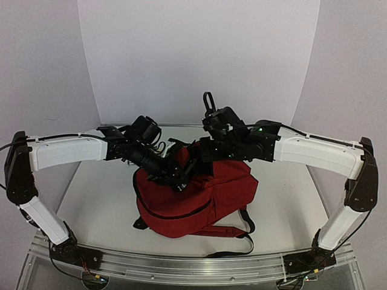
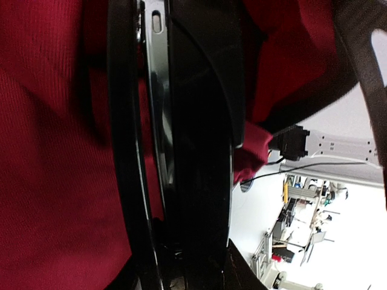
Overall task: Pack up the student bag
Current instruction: Place the stationery in the student bag.
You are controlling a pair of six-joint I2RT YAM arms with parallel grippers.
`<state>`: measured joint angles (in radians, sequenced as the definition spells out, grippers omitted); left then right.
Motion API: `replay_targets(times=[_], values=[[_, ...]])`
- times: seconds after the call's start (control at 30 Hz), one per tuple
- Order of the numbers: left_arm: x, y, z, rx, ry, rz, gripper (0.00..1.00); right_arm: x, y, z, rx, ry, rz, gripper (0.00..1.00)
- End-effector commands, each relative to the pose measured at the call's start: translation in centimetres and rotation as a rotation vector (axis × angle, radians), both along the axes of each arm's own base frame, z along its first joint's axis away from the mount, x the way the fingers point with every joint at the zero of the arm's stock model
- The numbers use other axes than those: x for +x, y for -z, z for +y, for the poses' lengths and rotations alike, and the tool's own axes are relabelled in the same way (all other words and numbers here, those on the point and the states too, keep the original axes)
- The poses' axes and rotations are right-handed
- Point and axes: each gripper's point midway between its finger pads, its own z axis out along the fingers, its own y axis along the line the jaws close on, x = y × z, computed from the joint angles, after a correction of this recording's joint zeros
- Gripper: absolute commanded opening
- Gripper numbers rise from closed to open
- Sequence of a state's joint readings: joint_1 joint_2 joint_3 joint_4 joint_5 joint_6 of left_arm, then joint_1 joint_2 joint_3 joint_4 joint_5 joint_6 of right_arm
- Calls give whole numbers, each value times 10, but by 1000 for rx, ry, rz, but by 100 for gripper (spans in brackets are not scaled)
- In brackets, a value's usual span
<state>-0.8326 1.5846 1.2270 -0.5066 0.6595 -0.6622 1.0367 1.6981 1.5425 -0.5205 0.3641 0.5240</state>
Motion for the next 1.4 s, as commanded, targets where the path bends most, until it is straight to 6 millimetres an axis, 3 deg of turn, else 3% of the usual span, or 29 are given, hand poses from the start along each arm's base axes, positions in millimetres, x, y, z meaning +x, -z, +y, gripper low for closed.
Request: replay_targets(times=[0.0,0.23,0.53,0.67,0.87,0.97,1.37], values=[[38,-58,-38,-181,-76,-99,19,6,-35,9,97,-1,-55,0],[83,-72,-61,-233,-221,-154,19,4,-31,8,101,2,-44,0],[122,-53,-75,-242,-377,-152,23,3,-25,9,113,8,-31,0],[122,-48,-84,-268,-364,-133,27,5,-25,8,114,17,-37,0],[120,-56,-85,-297,-340,-163,54,5,-27,9,118,20,-44,0],[117,-58,-82,-297,-337,-164,59,5,-27,9,117,20,-43,0],[106,-42,-73,-246,-323,-140,62,6,-24,9,113,20,-41,0]])
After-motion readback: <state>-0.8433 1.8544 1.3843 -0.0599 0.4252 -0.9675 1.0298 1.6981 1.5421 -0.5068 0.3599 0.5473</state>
